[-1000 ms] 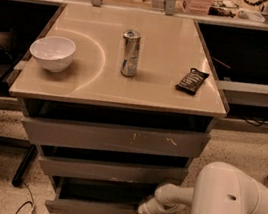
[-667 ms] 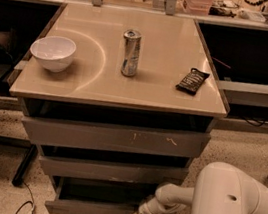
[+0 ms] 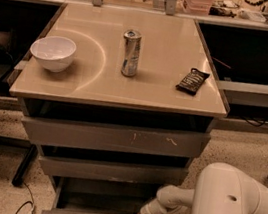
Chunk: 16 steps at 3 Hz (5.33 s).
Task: Open bottom drawer
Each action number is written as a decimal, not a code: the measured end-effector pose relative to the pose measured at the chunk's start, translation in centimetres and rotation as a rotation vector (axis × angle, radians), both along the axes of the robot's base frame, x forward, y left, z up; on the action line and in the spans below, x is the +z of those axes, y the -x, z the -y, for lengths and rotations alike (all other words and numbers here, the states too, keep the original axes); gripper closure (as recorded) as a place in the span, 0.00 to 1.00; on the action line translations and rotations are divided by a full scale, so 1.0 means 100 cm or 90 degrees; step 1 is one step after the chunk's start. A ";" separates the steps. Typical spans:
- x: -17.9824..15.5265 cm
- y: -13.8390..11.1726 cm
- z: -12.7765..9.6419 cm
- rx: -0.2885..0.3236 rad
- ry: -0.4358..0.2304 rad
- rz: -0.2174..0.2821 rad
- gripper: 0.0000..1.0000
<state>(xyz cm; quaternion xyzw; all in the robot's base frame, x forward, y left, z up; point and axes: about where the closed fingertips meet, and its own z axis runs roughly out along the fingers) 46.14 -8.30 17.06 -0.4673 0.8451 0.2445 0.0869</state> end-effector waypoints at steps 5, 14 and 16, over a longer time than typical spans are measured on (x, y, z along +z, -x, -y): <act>0.000 0.041 0.009 -0.020 -0.006 -0.044 1.00; 0.009 0.069 0.011 -0.052 -0.013 -0.060 0.11; 0.009 0.069 0.011 -0.052 -0.013 -0.061 0.00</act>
Offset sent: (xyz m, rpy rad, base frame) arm -0.0200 -0.0061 0.0005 0.0142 0.0415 -0.0127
